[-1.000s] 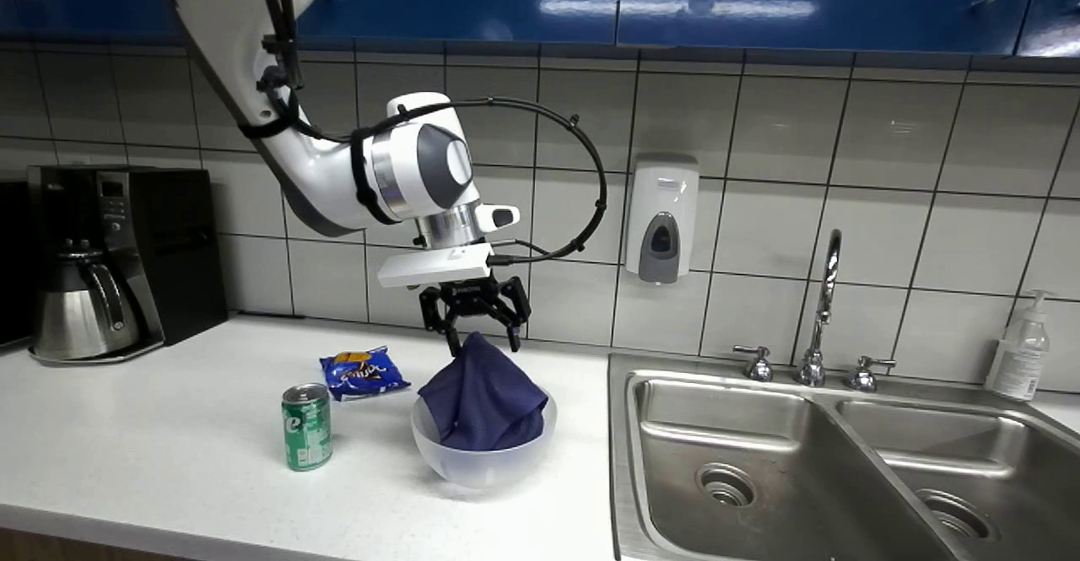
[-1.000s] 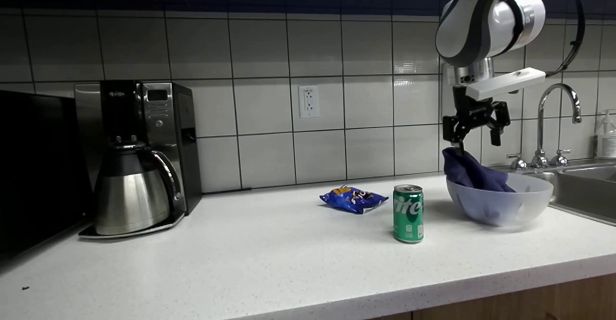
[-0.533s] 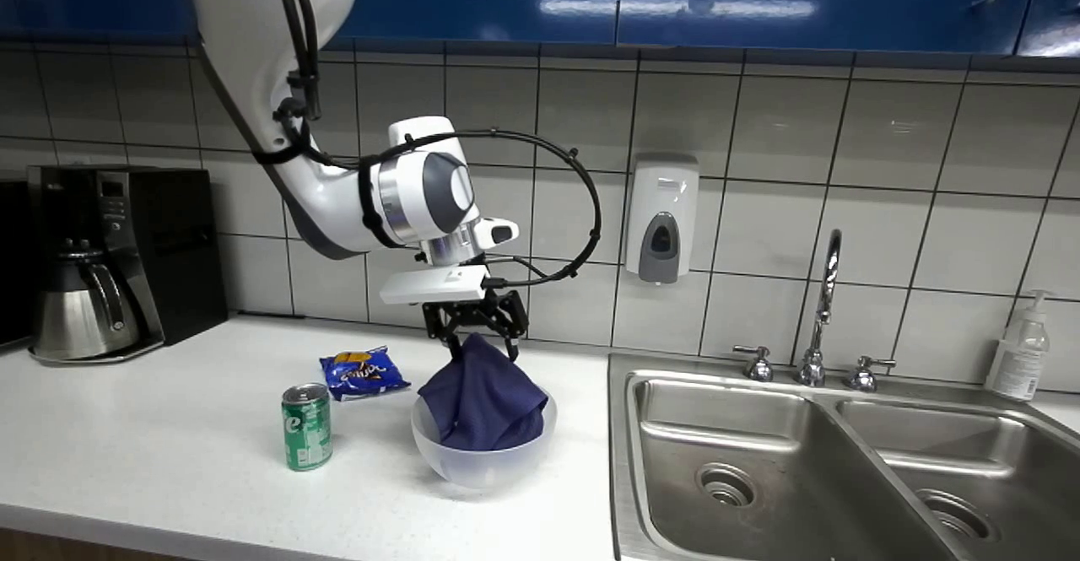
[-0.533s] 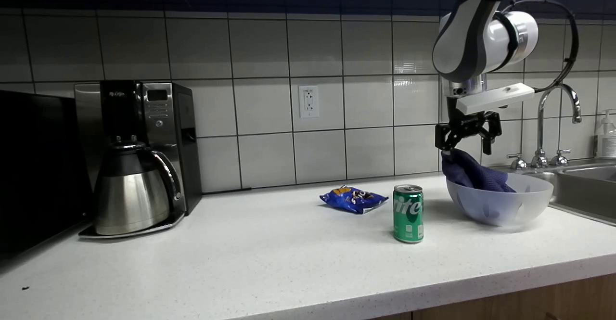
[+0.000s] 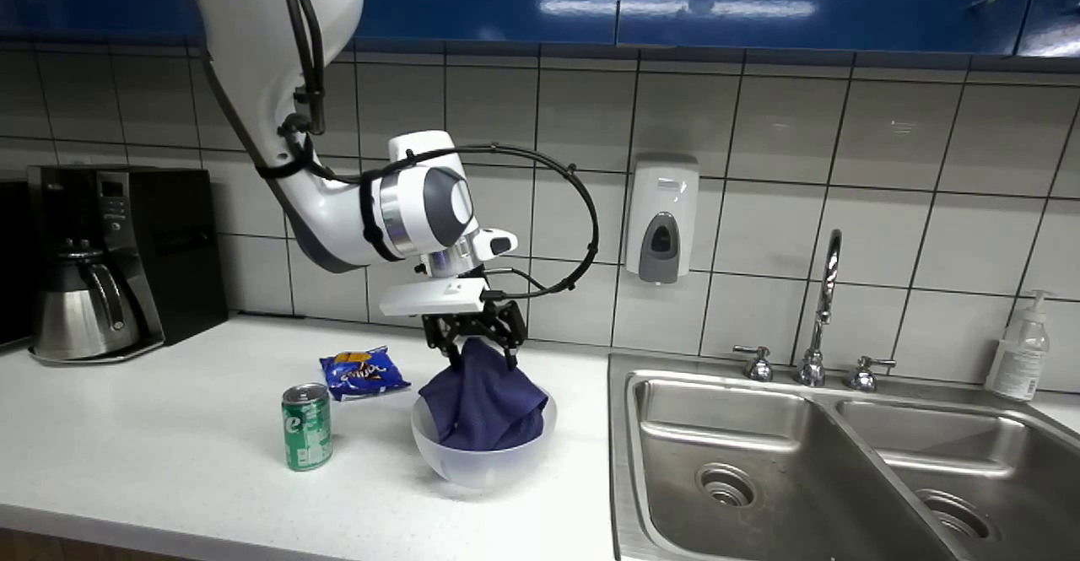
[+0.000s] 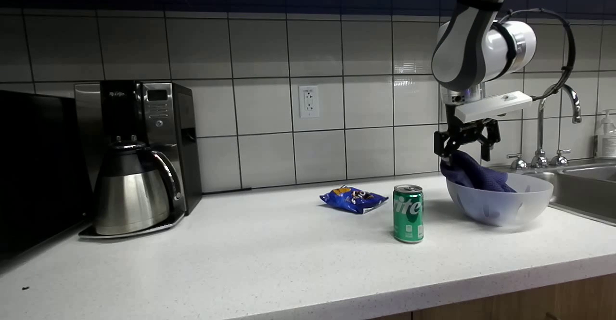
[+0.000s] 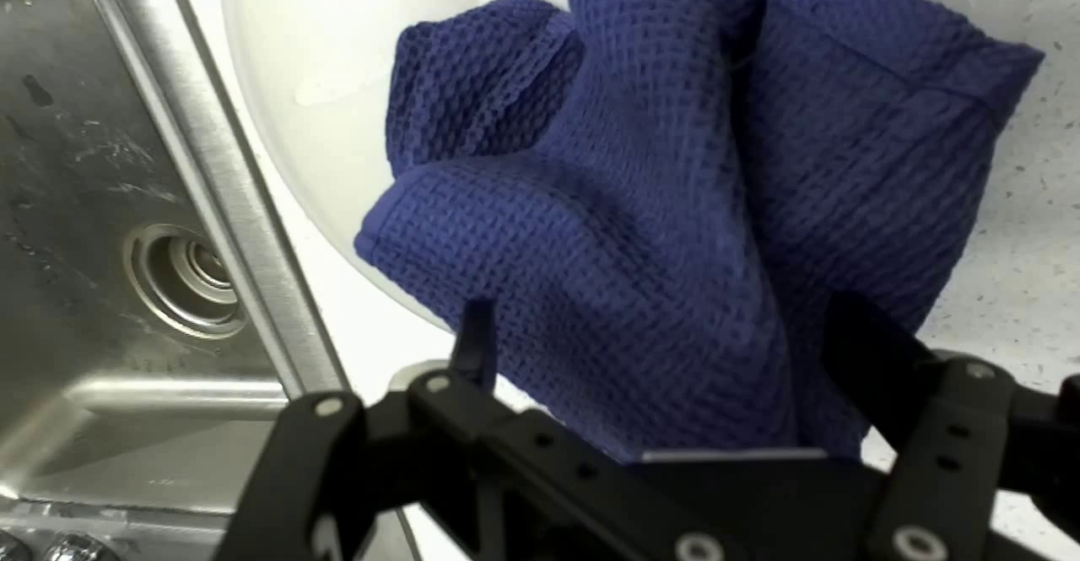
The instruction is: Remove the towel from the bowl
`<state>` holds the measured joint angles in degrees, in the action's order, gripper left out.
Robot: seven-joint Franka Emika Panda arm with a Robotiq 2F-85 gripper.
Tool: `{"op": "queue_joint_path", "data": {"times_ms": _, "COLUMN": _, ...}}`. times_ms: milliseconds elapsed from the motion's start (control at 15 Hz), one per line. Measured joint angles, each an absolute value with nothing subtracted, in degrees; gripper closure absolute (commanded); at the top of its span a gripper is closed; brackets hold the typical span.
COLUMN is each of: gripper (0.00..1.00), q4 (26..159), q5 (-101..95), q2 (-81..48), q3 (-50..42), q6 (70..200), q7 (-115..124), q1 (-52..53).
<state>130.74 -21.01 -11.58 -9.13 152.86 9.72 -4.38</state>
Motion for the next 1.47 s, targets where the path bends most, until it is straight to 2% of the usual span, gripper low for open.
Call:
{"op": "queue_joint_path", "data": {"times_ms": 333, "gripper": 0.00, "q4": 130.7, "q5": -21.0, "q2": -12.2, "q3": -10.0, "q6": 152.9, "q7": 9.7, "q1": -4.3}}
{"op": "queue_joint_path", "data": {"times_ms": 400, "gripper": 0.06, "q4": 130.8, "q5": -21.0, "q2": -12.3, "q3": -10.1, "q6": 152.9, "q7": 9.7, "q1": -4.3}}
{"op": "queue_joint_path", "data": {"times_ms": 467, "gripper": 0.26, "q4": 130.8, "q5": -21.0, "q2": -12.5, "q3": -10.1, "q6": 152.9, "q7": 9.7, "q1": -4.3}}
{"op": "queue_joint_path", "data": {"times_ms": 1000, "gripper": 0.89, "q4": 130.9, "q5": -21.4, "q2": -13.4, "q3": -10.6, "q6": 152.9, "q7": 9.7, "q1": -3.5}}
{"op": "queue_joint_path", "data": {"times_ms": 1133, "gripper": 1.00, "q4": 131.1, "q5": -22.0, "q2": -13.4, "q3": -10.8, "q6": 152.9, "q7": 9.7, "q1": -3.3}}
{"op": "queue_joint_path", "data": {"times_ms": 1467, "gripper": 0.98, "q4": 131.4, "q5": -23.7, "q2": -13.3, "q3": -11.7, "q6": 152.8, "q7": 9.7, "q1": -2.9}}
